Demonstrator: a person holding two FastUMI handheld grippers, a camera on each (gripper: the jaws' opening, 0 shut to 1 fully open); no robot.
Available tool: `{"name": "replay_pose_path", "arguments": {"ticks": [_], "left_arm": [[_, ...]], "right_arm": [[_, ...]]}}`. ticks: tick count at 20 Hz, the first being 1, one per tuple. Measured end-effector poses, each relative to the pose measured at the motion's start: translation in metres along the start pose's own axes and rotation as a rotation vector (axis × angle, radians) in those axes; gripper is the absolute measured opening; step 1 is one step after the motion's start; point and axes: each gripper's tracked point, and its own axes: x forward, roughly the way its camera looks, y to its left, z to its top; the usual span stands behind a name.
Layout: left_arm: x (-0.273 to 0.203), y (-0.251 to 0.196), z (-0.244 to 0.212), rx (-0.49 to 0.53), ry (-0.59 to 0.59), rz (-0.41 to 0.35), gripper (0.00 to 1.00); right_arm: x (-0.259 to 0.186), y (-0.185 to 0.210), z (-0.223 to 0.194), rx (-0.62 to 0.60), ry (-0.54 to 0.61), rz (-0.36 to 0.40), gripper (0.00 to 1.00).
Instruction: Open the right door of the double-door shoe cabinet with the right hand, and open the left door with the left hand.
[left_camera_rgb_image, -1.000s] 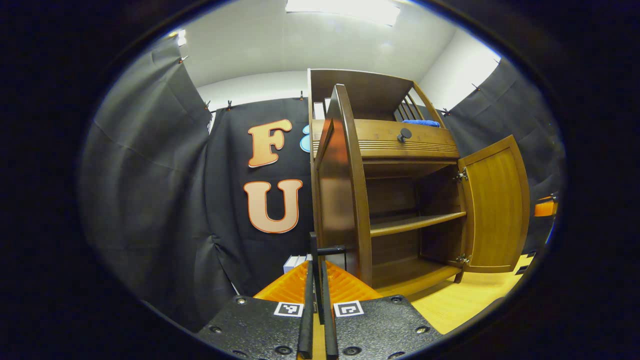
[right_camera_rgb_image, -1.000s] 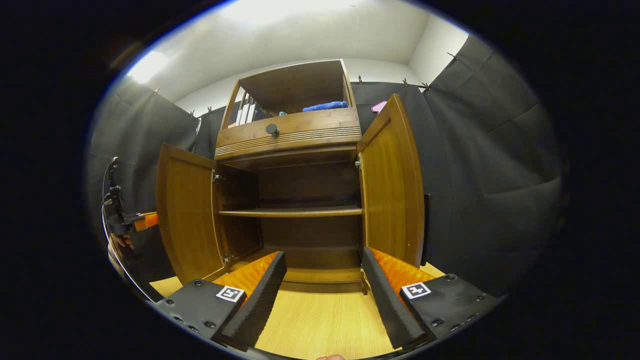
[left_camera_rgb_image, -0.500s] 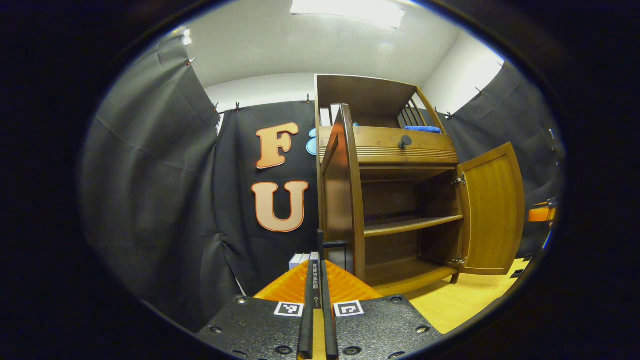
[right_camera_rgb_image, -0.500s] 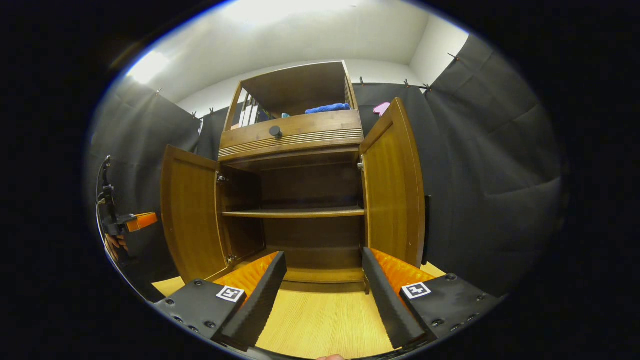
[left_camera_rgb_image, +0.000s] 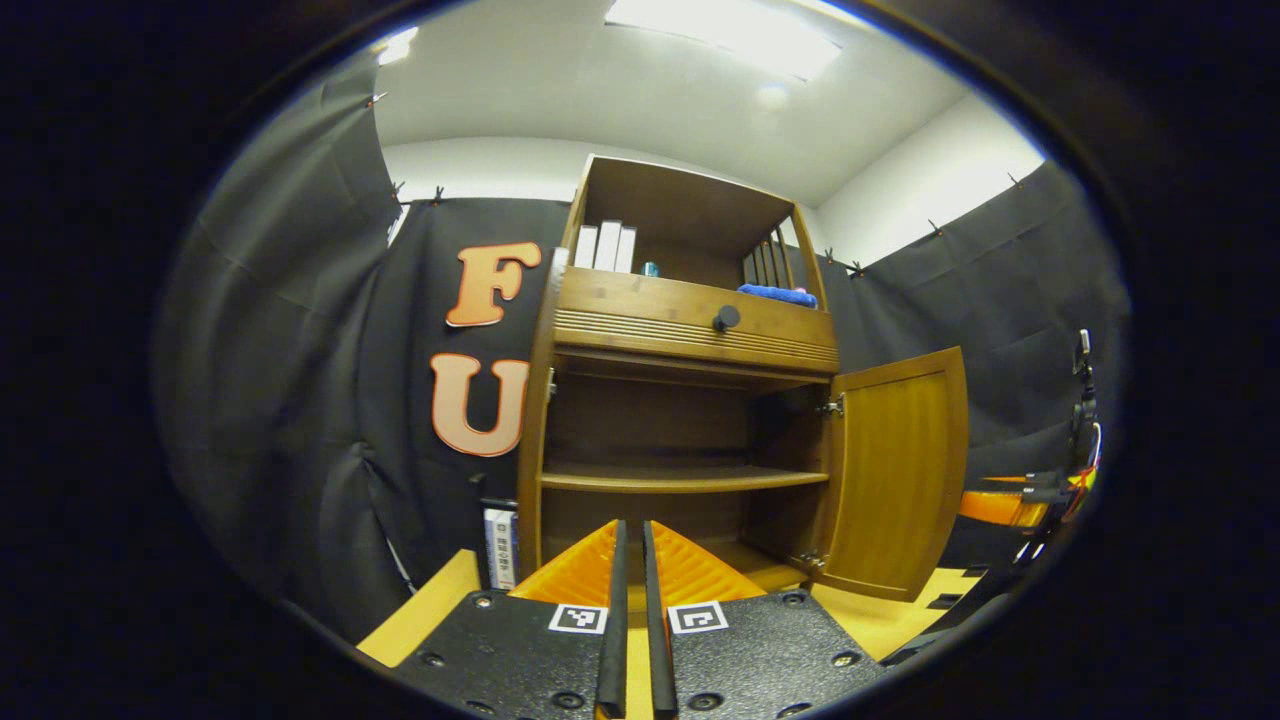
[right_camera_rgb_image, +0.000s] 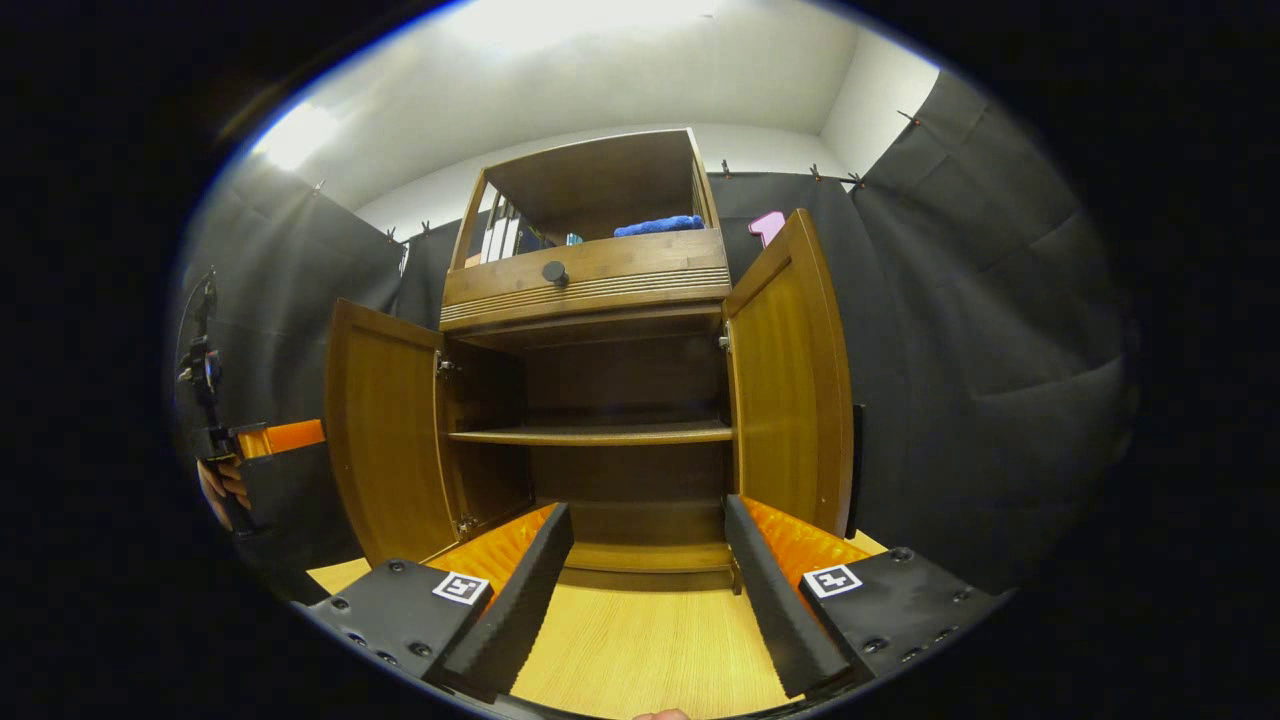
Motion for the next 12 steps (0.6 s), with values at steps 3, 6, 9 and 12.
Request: {"name": "replay_pose_path", "arguments": {"ticks": [3,6,9,12], "left_arm": [[0.017,-0.008,-0.006,-0.038,0.024,0.028,0.11],[0.030,-0.011,-0.011,-0.051,0.035,0.049,0.24],[0.038,-0.015,-0.007,-0.040,0.030,0.058,0.47],[0.039,-0.023,-0.004,-0.027,0.028,0.050,0.61]], "right_arm": [[0.000,0.003,0.000,-0.004,0.001,0.006,0.99],[0.001,0.001,0.002,-0.002,0.000,0.013,0.99],[0.001,-0.004,0.002,0.003,-0.001,0.010,1.00],[0.004,-0.007,0.004,0.001,0.002,0.006,0.99]]}}
